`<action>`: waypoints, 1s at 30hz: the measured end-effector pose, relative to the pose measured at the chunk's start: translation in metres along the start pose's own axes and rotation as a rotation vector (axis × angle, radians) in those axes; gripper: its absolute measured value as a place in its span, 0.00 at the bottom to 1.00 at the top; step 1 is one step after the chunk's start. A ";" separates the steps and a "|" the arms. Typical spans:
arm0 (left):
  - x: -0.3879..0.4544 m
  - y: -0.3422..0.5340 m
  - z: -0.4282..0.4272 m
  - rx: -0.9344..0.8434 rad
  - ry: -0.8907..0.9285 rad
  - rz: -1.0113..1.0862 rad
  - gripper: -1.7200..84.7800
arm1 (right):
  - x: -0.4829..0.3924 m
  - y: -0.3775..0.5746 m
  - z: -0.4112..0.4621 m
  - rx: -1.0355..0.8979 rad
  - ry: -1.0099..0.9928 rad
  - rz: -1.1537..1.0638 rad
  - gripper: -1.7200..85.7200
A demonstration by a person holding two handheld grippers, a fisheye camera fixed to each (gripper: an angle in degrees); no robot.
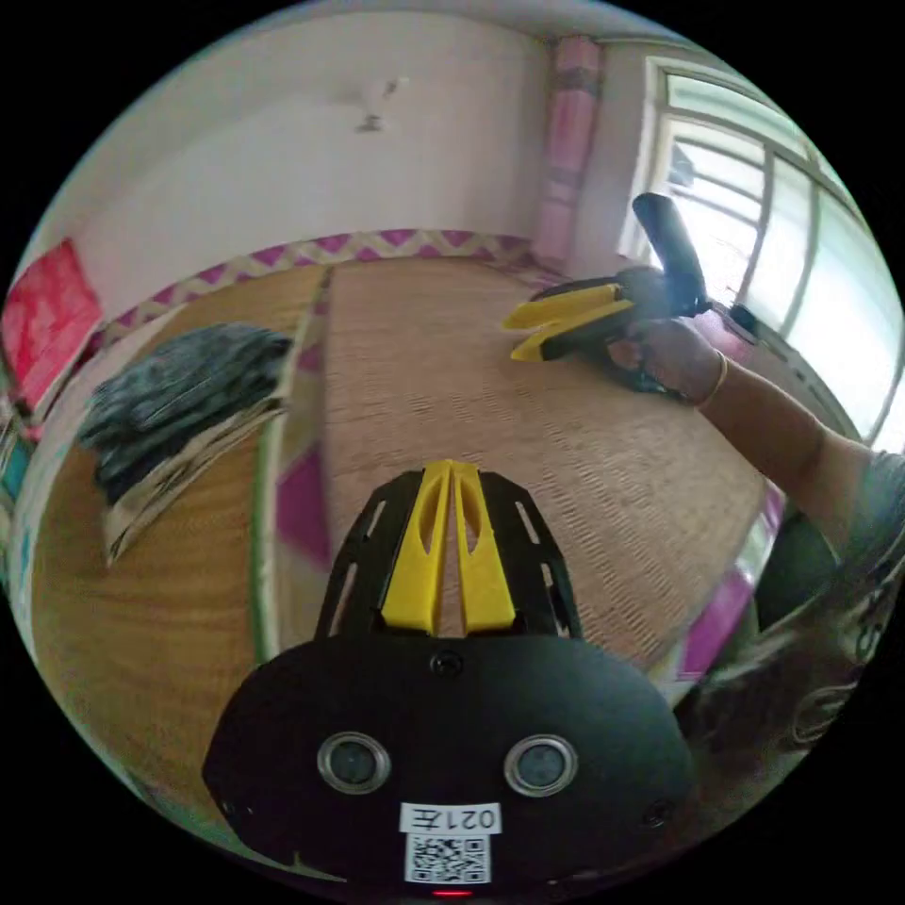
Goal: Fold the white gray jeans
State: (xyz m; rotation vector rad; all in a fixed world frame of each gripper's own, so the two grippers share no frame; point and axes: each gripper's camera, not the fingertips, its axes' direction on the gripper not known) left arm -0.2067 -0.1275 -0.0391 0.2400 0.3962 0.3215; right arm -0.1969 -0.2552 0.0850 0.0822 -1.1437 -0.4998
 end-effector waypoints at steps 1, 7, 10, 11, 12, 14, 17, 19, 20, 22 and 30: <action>-0.014 0.020 -0.018 0.012 -0.016 -0.031 0.01 | -0.021 -0.023 0.038 0.017 -0.005 -0.058 0.16; -0.068 0.093 -0.088 -0.034 -0.093 -0.148 0.01 | -0.100 -0.115 0.191 0.046 0.130 -0.218 0.13; -0.086 0.120 -0.114 -0.042 -0.150 -0.190 0.01 | -0.130 -0.146 0.247 0.054 0.196 -0.239 0.16; -0.089 0.125 -0.118 -0.044 -0.155 -0.196 0.01 | -0.135 -0.150 0.257 0.060 0.191 -0.244 0.16; -0.094 0.133 -0.127 -0.044 -0.163 -0.204 0.01 | -0.146 -0.157 0.277 0.063 0.190 -0.256 0.17; -0.100 0.144 -0.138 -0.049 -0.169 -0.207 0.01 | -0.162 -0.163 0.309 0.041 0.207 -0.296 0.17; -0.109 0.157 -0.157 -0.049 -0.165 -0.208 0.01 | -0.187 -0.165 0.354 0.018 0.264 -0.382 0.16; -0.114 0.164 -0.169 -0.040 -0.160 -0.215 0.01 | -0.199 -0.162 0.390 -0.027 0.303 -0.416 0.15; -0.115 0.166 -0.172 -0.033 -0.158 -0.219 0.01 | -0.201 -0.161 0.398 -0.039 0.325 -0.422 0.14; -0.116 0.173 -0.182 -0.024 -0.140 -0.211 0.01 | -0.210 -0.154 0.422 -0.046 0.382 -0.429 0.13; -0.118 0.193 -0.209 -0.024 -0.138 -0.194 0.01 | -0.205 -0.146 0.415 0.000 0.324 -0.182 0.02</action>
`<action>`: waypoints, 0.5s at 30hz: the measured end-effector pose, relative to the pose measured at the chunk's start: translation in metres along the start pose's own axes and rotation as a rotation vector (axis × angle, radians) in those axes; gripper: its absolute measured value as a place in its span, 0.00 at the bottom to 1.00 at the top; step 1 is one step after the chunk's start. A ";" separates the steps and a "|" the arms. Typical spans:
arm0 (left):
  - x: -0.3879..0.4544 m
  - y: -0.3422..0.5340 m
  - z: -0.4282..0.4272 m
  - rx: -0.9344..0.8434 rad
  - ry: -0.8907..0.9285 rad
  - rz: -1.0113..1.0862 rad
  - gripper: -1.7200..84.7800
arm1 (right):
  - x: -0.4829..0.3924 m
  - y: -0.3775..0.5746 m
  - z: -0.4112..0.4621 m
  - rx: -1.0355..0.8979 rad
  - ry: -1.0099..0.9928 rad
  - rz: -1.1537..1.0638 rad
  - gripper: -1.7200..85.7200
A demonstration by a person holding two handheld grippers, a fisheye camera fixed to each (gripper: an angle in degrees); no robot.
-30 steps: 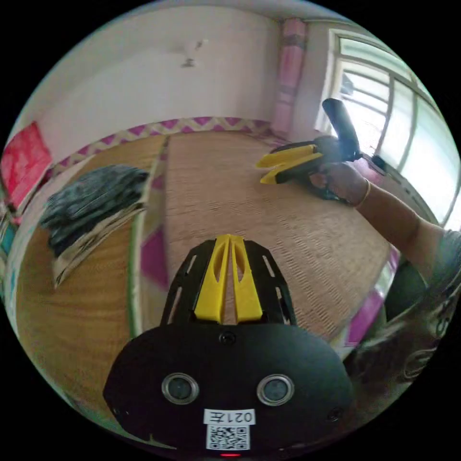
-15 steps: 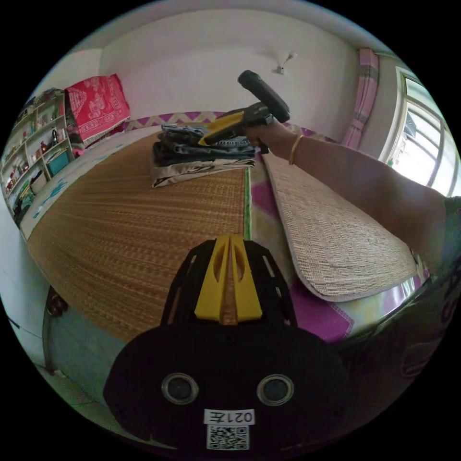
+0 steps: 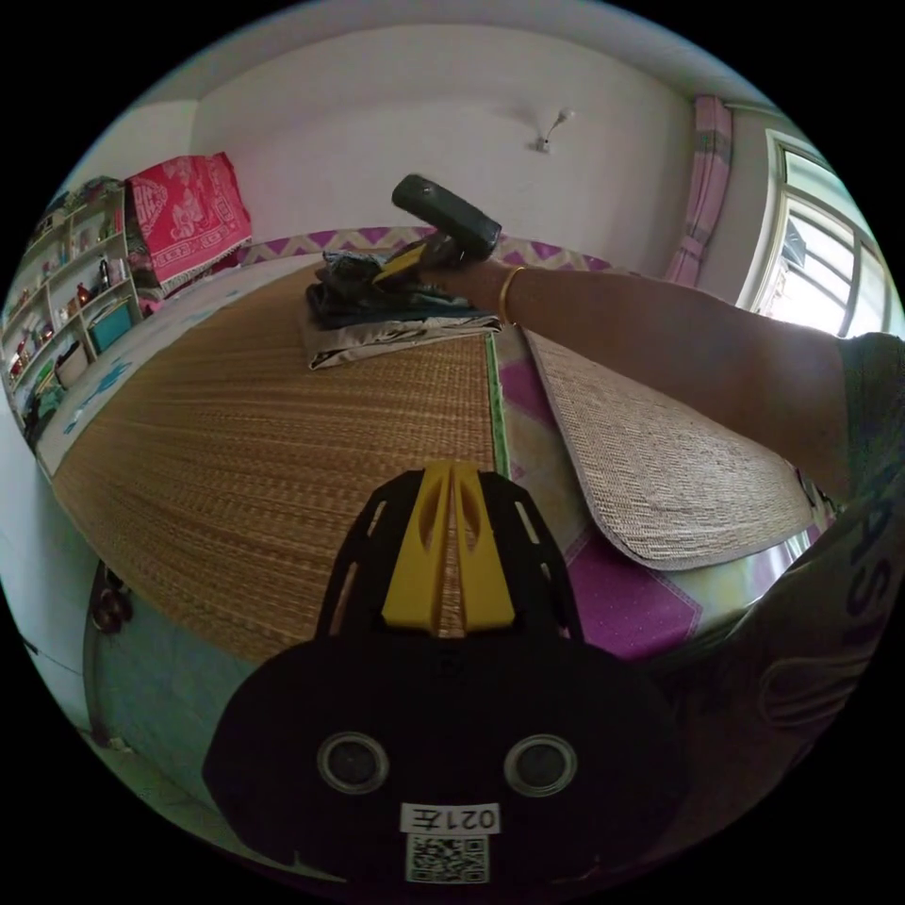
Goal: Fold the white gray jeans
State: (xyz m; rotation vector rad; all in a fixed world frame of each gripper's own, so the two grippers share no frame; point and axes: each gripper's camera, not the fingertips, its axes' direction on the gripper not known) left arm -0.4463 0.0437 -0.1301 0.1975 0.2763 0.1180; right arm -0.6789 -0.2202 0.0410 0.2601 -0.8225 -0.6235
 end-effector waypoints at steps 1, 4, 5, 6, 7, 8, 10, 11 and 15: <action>-0.002 0.003 -0.003 -0.006 0.007 -0.008 0.01 | 0.015 0.002 -0.013 0.032 -0.020 0.058 0.02; -0.004 0.010 -0.012 -0.007 0.012 -0.009 0.01 | 0.070 0.016 -0.060 0.090 -0.033 0.209 0.01; -0.004 0.010 -0.014 -0.008 0.012 -0.006 0.01 | 0.082 0.020 -0.071 0.099 -0.031 0.229 0.01; -0.003 0.012 -0.018 -0.003 0.016 -0.002 0.01 | 0.108 0.031 -0.094 0.111 -0.009 0.264 0.01; -0.002 0.012 -0.021 0.000 0.023 -0.001 0.01 | 0.137 0.046 -0.119 0.113 0.018 0.309 0.01; -0.001 0.013 -0.022 0.001 0.028 0.001 0.01 | 0.152 0.054 -0.131 0.108 0.028 0.328 0.01; 0.005 0.012 -0.024 -0.002 0.052 0.015 0.01 | 0.201 0.092 -0.182 0.092 0.089 0.360 0.01; 0.008 0.012 -0.024 -0.004 0.056 0.020 0.01 | 0.210 0.101 -0.197 0.092 0.100 0.361 0.01; 0.031 0.007 -0.021 0.012 0.086 0.064 0.01 | 0.222 0.144 -0.300 0.038 0.147 0.280 0.01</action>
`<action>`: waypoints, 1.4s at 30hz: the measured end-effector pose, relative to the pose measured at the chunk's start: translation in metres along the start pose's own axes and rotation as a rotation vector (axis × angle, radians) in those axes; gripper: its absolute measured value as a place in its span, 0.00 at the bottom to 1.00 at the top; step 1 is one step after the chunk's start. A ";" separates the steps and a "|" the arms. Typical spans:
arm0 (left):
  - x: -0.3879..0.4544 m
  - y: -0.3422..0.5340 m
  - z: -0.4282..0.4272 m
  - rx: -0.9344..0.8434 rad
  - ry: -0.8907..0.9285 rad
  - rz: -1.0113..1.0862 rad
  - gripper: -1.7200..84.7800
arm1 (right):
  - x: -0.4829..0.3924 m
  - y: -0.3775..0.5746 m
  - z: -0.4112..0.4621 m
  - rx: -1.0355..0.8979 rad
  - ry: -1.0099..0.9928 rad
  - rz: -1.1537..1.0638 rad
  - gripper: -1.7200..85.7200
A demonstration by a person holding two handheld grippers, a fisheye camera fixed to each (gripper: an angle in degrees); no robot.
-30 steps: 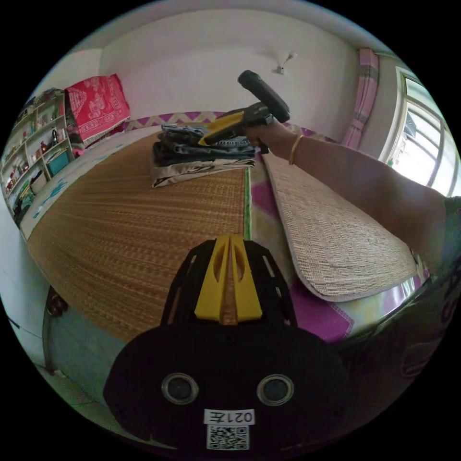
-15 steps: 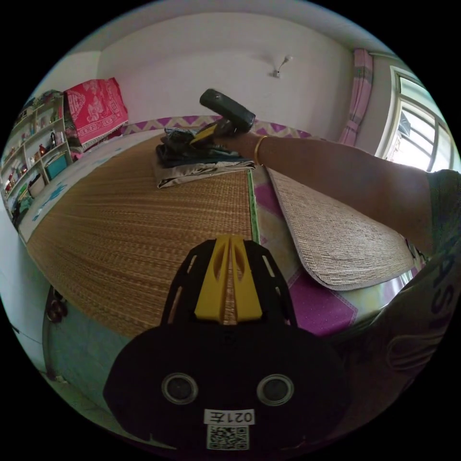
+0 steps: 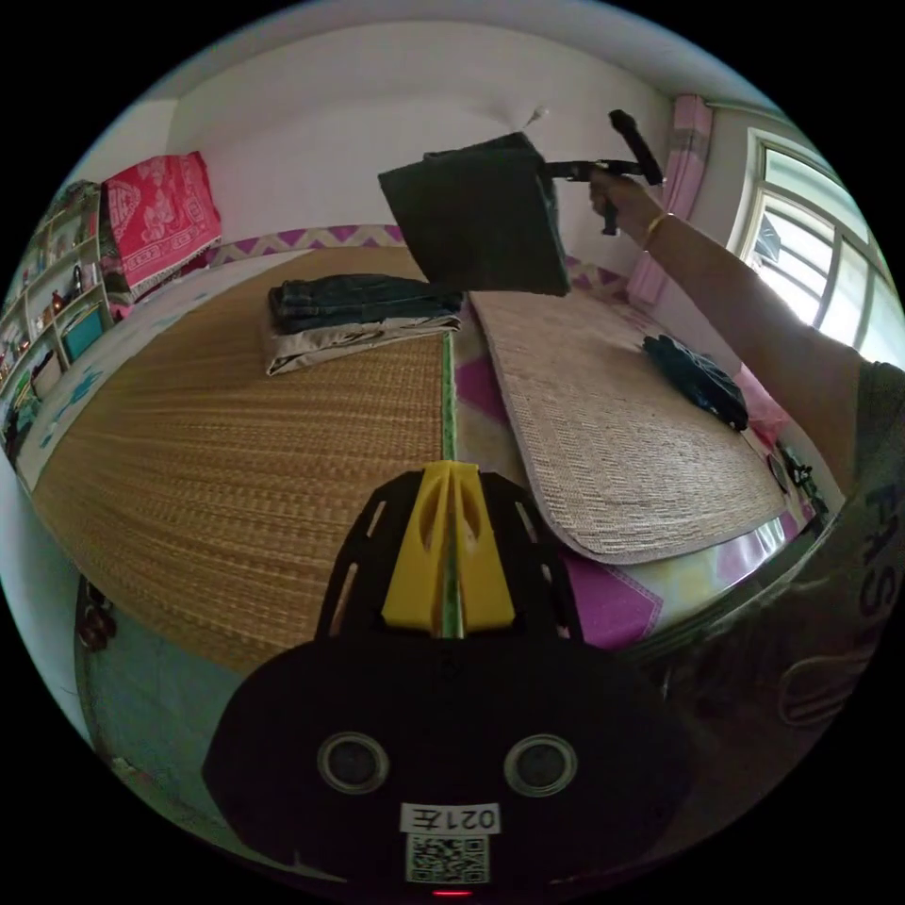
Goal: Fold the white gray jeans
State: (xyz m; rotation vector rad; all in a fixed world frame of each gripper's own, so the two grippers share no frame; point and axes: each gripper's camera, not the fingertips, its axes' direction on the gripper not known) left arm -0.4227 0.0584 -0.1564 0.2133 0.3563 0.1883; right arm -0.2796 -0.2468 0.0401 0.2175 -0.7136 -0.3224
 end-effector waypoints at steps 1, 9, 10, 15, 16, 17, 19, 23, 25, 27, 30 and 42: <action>0.008 -0.003 0.003 0.015 0.017 0.017 0.01 | -0.009 0.010 -0.023 -0.041 -0.007 -0.061 0.01; 0.062 -0.024 0.043 -0.005 0.167 0.002 0.01 | -0.198 0.132 -0.038 -0.432 -0.375 -0.328 0.01; 0.066 -0.023 0.046 -0.001 0.150 -0.002 0.01 | -0.222 0.148 -0.037 -0.426 -0.386 -0.311 0.01; 0.063 -0.013 0.051 -0.045 0.128 -0.055 0.01 | -0.199 0.143 -0.088 -0.287 -0.294 -0.074 0.07; 0.063 -0.012 0.051 -0.054 0.122 -0.060 0.01 | -0.181 0.136 -0.106 -0.252 -0.374 -0.023 0.09; 0.063 -0.012 0.052 -0.057 0.118 -0.061 0.01 | -0.174 0.131 -0.114 -0.235 -0.406 0.000 0.10; 0.067 -0.013 0.054 -0.065 0.109 -0.075 0.01 | -0.159 0.110 -0.130 -0.207 -0.423 0.020 0.12; 0.079 -0.015 0.059 -0.065 0.107 -0.092 0.01 | -0.168 0.074 -0.122 -0.251 -0.333 -0.052 0.13; 0.089 -0.016 0.064 -0.073 0.095 -0.089 0.01 | -0.159 0.056 -0.118 -0.246 -0.197 -0.032 0.10; 0.096 -0.016 0.068 -0.080 0.092 -0.091 0.01 | -0.122 0.042 -0.126 -0.227 -0.278 0.080 0.08; 0.110 -0.020 0.076 -0.073 0.093 -0.074 0.01 | -0.019 0.033 -0.170 -0.096 -0.447 0.342 0.07; 0.218 -0.078 0.158 -0.091 0.115 0.113 0.01 | 0.414 0.215 -0.468 0.218 -0.138 1.129 0.05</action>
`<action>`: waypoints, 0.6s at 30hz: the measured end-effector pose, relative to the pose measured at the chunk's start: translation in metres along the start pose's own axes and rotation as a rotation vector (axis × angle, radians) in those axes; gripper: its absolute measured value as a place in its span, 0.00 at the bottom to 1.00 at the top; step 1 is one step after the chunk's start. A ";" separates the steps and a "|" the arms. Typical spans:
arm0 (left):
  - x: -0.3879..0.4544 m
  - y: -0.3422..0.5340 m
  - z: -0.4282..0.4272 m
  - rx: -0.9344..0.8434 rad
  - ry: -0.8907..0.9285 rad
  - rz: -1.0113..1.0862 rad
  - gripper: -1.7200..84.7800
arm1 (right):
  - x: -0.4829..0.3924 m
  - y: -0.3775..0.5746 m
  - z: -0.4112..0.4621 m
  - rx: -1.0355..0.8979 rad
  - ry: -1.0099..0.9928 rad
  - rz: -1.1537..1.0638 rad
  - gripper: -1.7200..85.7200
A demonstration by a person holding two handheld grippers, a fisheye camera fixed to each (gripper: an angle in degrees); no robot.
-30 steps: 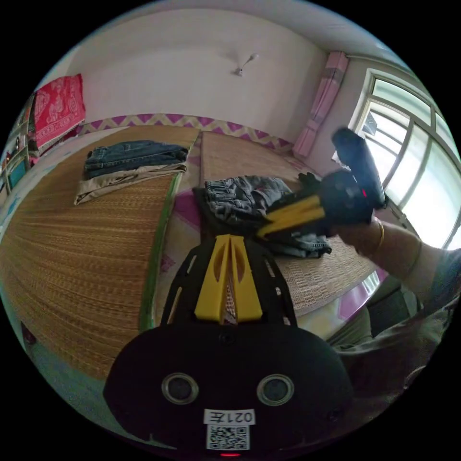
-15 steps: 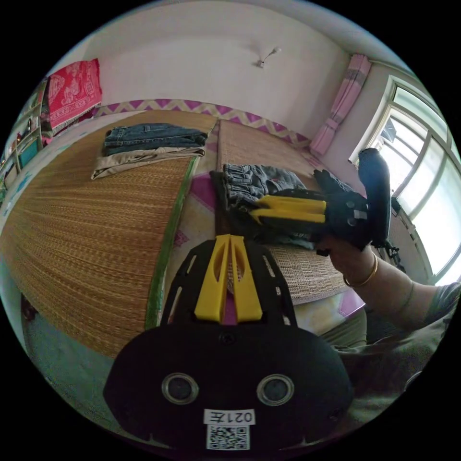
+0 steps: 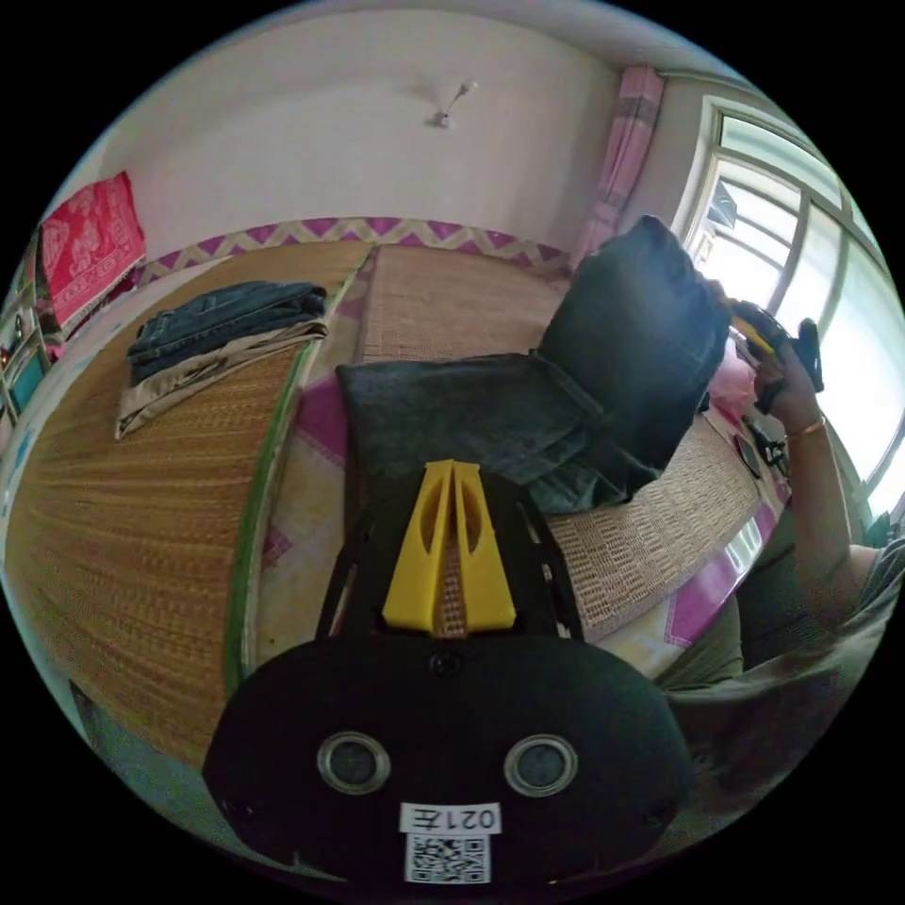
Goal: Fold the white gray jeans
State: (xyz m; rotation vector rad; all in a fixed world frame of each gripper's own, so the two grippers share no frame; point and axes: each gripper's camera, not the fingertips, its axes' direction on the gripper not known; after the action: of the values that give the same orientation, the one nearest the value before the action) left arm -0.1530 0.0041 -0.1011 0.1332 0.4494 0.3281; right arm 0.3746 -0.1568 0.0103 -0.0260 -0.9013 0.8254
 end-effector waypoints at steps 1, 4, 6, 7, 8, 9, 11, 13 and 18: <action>0.009 -0.009 0.014 -0.022 -0.004 0.026 0.01 | 0.040 -0.007 -0.017 0.002 0.001 0.087 0.05; 0.030 -0.028 0.059 -0.150 -0.080 0.088 0.01 | 0.130 0.004 -0.023 -0.047 0.008 0.308 0.04; 0.041 -0.035 0.082 -0.207 -0.122 0.121 0.01 | 0.164 0.017 -0.016 -0.121 0.030 0.407 0.04; 0.047 -0.040 0.086 -0.211 -0.135 0.136 0.01 | 0.174 0.024 -0.016 -0.129 0.026 0.437 0.04; 0.050 -0.044 0.089 -0.227 -0.143 0.141 0.01 | 0.175 0.025 -0.020 -0.108 -0.003 0.448 0.04; 0.056 -0.051 0.094 -0.251 -0.158 0.155 0.01 | 0.174 0.023 -0.029 -0.085 -0.055 0.465 0.04; 0.067 -0.061 0.101 -0.255 -0.180 0.192 0.01 | 0.162 0.013 -0.042 -0.077 -0.084 0.458 0.03; 0.081 -0.077 0.114 -0.263 -0.212 0.243 0.01 | 0.139 -0.002 -0.063 -0.066 -0.117 0.429 0.03; 0.112 -0.110 0.157 -0.320 -0.294 0.325 0.01 | 0.097 -0.004 -0.102 -0.035 -0.103 0.393 0.04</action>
State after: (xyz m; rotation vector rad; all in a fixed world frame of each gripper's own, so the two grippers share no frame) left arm 0.0434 -0.0697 -0.0281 -0.0597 0.0778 0.6842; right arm 0.4820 -0.0656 0.0123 -0.1984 -1.0243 1.1844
